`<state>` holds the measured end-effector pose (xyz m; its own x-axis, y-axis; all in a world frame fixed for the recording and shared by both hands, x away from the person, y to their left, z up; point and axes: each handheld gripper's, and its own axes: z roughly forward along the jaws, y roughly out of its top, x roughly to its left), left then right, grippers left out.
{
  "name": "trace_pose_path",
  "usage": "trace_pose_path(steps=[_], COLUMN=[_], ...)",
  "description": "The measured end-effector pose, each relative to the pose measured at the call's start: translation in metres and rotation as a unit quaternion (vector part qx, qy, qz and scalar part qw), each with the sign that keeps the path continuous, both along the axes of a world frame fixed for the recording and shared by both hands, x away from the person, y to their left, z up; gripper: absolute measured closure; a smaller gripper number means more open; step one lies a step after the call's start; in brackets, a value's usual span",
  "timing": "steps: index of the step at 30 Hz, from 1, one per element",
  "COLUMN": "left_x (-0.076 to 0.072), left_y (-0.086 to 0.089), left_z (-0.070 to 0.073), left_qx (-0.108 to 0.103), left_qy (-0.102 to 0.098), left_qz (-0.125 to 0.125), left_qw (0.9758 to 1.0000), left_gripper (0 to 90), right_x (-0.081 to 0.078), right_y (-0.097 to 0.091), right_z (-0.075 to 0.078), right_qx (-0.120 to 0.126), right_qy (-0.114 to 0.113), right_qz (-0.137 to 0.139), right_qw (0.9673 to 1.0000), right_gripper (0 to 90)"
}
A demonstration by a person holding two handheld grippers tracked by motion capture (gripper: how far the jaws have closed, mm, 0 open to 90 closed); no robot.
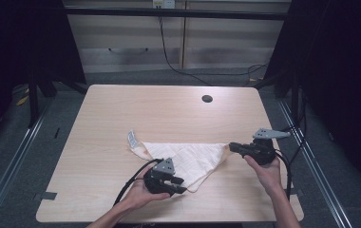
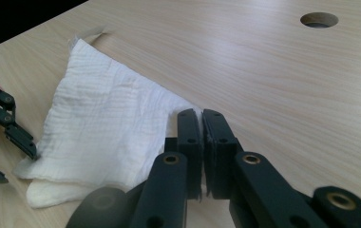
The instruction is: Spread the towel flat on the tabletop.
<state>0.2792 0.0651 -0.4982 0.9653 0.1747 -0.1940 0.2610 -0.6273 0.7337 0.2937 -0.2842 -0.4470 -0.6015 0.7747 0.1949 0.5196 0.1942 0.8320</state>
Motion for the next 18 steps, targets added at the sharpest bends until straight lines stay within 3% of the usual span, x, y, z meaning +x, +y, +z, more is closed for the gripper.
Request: trace_pose_path(steps=[3,6,14,15,18], left_x=[-0.0023,-0.0008,-0.0042,-0.0051,-0.0073], left_y=[-0.0011,0.0011,0.0023,0.0014,0.0001], left_z=[-0.0007,0.0003,-0.0041,-0.005,-0.0048], left_qx=[0.01,0.003,0.011,0.005,0.01], left_qy=[-0.015,-0.019,-0.036,-0.035,-0.051], left_qz=[0.001,0.015,0.014,0.014,0.009], left_qw=[0.9998,0.9997,0.9992,0.9993,0.9986], left_gripper=[60.1,59.5,60.7,59.6,59.3], right_x=[-0.0001,-0.0002,-0.0002,-0.0002,0.0006], right_y=[-0.0016,-0.0023,-0.0022,-0.0016,0.0012], right_z=[-0.0005,-0.0013,-0.002,-0.0021,-0.0031], right_qx=[0.001,0.001,0.003,0.006,0.002], right_qy=[0.001,0.002,0.002,0.004,0.008], right_qz=[-0.003,-0.003,0.001,0.003,0.005], right_qw=[1.0,1.0,1.0,1.0,1.0], right_gripper=[86.3,86.2,85.4,85.4,85.4])
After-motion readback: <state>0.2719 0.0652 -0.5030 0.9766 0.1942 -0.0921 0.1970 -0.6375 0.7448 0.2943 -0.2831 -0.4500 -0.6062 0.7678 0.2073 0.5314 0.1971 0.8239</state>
